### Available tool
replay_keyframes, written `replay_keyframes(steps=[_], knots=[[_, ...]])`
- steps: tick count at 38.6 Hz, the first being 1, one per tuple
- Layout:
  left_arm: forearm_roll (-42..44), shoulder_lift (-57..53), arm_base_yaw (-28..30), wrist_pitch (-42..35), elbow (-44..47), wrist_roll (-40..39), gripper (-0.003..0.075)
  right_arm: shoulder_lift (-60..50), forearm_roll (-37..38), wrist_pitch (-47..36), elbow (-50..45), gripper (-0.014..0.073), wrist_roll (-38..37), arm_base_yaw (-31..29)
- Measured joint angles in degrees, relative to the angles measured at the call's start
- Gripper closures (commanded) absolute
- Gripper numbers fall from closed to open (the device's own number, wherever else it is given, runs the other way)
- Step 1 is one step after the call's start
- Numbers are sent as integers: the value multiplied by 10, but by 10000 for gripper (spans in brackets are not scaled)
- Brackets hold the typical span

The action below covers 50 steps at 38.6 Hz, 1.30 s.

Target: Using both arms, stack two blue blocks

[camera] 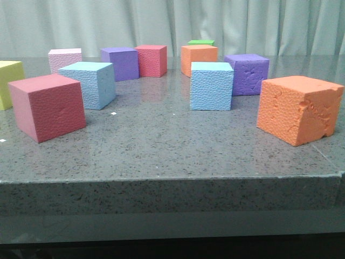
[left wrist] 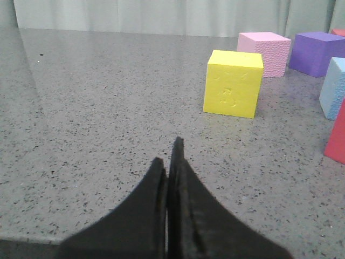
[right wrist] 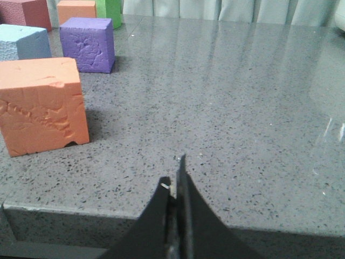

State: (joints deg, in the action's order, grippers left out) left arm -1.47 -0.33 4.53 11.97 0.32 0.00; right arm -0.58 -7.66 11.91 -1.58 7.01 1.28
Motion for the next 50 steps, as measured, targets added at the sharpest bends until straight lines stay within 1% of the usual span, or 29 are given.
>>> replay_keyframes(steps=[39,44,48,50], knots=[[0,0,0,-5,0,0,741,0,0,0,0,660,0,0],[11,0,0,-45,0,0,741,0,0,-2,0,660,0,0],[15,0,0,-113,0,0,741,0,0,-30,0,660,0,0],[15,0,0,-163,0,0,741,0,0,-55,0,660,0,0]])
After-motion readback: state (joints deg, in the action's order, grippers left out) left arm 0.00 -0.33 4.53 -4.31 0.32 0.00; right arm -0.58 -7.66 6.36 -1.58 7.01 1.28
